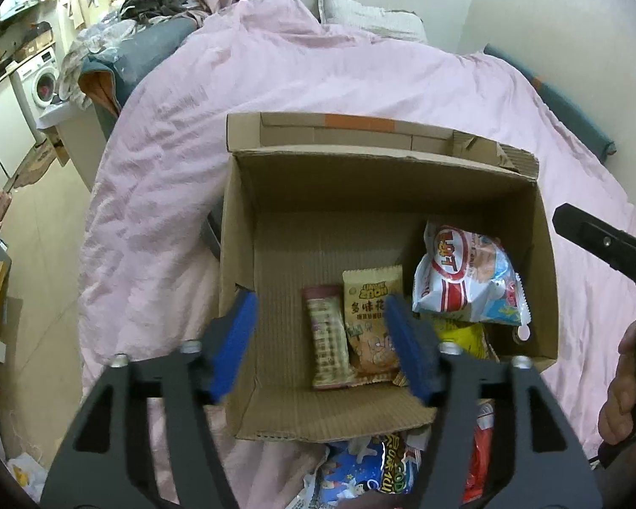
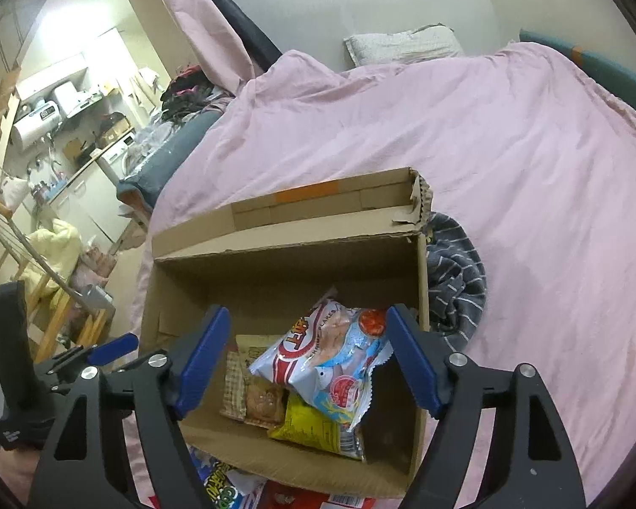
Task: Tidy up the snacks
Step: 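Open both grippers and lift them out of the box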
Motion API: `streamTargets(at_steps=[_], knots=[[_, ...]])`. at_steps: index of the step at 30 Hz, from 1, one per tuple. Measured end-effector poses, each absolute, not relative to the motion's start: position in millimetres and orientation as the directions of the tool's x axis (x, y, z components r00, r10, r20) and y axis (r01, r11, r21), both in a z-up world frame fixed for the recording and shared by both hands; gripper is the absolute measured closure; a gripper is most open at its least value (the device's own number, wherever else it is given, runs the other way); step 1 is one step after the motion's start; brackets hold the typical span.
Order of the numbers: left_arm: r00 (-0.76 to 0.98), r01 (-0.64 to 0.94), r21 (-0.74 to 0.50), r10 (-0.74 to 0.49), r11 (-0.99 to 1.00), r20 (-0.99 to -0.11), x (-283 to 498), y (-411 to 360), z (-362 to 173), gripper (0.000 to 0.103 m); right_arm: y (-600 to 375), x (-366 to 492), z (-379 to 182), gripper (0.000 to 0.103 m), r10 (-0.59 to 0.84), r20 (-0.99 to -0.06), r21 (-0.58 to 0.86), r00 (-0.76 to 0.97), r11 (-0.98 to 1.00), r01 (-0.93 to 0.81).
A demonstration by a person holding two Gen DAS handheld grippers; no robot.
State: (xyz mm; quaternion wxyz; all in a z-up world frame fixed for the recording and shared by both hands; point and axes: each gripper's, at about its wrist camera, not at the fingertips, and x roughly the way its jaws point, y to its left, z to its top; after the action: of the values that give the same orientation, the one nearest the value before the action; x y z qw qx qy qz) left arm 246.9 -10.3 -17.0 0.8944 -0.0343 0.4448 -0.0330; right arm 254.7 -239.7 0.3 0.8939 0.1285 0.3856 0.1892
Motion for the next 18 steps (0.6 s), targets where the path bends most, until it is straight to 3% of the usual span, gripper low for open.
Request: streamTargets(at_steps=[3,15,18], knots=[[0.622,-0.001,-0.104,-0.081,0.995,-0.779,243.3,-6.8,-14.0,0.028,-238.0,253.1,1.1,0.024,0.438,-0.643,0.378,0.628,0.895,-0.237],[0.677,-0.01,-0.103,-0.069,0.995,-0.733,217.5,0.3,4.0,0.028,-232.5,222.7,18.6,0.024,0.466,-0.617,0.401,0.635,0.88,-0.256],[0.732,-0.03,-0.078,-0.032,0.997,-0.681,199.0,2.8,18.3,0.028,-232.7,210.0,19.6,0.014,0.524,-0.6,0.451,0.605,0.846,-0.285]])
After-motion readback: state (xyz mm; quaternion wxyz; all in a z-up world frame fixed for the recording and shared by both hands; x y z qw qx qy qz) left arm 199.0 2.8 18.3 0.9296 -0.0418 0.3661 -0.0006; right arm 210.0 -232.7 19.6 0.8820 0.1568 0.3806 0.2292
